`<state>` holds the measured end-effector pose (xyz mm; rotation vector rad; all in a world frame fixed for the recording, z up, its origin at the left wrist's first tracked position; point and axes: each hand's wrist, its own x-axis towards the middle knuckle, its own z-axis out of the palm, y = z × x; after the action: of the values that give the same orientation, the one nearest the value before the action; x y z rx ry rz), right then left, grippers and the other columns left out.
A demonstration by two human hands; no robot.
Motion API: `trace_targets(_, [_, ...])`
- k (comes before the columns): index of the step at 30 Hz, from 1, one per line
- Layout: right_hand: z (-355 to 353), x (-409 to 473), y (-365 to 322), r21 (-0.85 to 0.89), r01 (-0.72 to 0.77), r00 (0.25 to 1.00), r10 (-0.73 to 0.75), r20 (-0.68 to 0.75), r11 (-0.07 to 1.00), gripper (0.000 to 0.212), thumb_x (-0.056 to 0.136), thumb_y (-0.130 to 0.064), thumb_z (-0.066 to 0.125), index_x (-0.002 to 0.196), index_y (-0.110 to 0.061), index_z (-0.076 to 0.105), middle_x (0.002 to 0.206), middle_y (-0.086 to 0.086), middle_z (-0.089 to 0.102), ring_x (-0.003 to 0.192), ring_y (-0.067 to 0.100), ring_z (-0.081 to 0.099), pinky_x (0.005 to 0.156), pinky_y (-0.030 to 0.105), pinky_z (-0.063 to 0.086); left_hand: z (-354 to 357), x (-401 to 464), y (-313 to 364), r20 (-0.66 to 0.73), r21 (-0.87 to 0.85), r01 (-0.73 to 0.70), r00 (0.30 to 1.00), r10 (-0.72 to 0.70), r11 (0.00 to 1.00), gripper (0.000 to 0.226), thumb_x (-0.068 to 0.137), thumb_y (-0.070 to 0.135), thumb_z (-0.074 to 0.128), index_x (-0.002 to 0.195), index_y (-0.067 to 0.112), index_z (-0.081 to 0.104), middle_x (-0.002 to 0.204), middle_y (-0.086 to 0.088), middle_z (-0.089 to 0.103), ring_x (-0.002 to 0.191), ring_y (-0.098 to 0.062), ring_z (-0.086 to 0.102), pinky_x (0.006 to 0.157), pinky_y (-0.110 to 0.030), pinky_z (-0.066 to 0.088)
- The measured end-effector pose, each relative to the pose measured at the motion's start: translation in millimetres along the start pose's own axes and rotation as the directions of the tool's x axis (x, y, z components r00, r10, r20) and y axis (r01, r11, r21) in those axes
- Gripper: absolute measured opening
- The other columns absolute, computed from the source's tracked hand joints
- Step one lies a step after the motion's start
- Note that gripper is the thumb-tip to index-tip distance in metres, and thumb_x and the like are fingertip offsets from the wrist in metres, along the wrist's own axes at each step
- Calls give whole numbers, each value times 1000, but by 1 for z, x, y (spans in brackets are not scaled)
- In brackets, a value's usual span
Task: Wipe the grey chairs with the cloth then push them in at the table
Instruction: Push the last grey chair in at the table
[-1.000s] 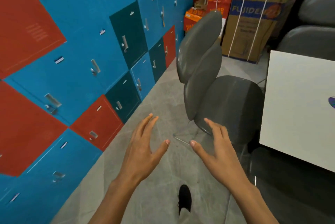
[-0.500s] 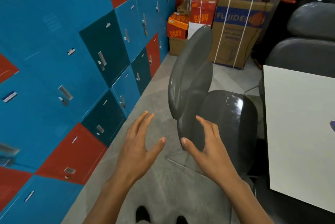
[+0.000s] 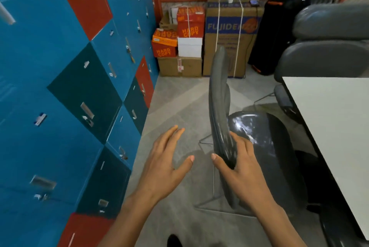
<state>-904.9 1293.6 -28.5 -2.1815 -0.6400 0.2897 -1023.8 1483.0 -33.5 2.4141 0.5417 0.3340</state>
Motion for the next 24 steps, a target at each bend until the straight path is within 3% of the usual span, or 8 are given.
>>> trace_targets(6, [30, 36, -29, -148, -121, 989, 105, -108, 982, 81, 87, -68, 55, 153, -33, 23, 149, -10, 27, 130, 19, 47, 92, 45, 54, -20, 73, -33, 99, -10, -152, 983, 152, 988, 74, 96, 58, 58, 159, 43, 21, 166, 24, 12, 154, -4, 12, 125, -38, 26])
trace_targets(12, [38, 80, -41, -175, -280, 955, 255, -154, 944, 82, 89, -68, 54, 156, -34, 19, 151, -9, 26, 131, 19, 47, 93, 40, 49, -14, 142, -50, 197, -43, -275, 940, 278, 961, 75, 95, 62, 52, 159, 43, 19, 166, 23, 11, 155, -5, 11, 125, -43, 28])
trace_targets(21, [47, 170, -49, -135, -492, 862, 460, -211, 860, 86, 90, -70, 52, 159, -35, 15, 150, -10, 27, 130, 18, 47, 96, 38, 46, -6, 265, -74, 332, -61, -403, 855, 400, 913, 74, 96, 64, 51, 159, 43, 19, 165, 27, 8, 153, 2, 7, 124, -31, 21])
trace_targets(24, [48, 199, -55, -119, -528, 839, 494, -227, 841, 85, 90, -71, 50, 159, -35, 15, 149, -12, 27, 130, 17, 47, 96, 37, 47, -15, 310, -79, 360, -56, -461, 818, 448, 886, 73, 96, 62, 53, 159, 45, 20, 166, 26, 9, 153, 1, 9, 124, -33, 24])
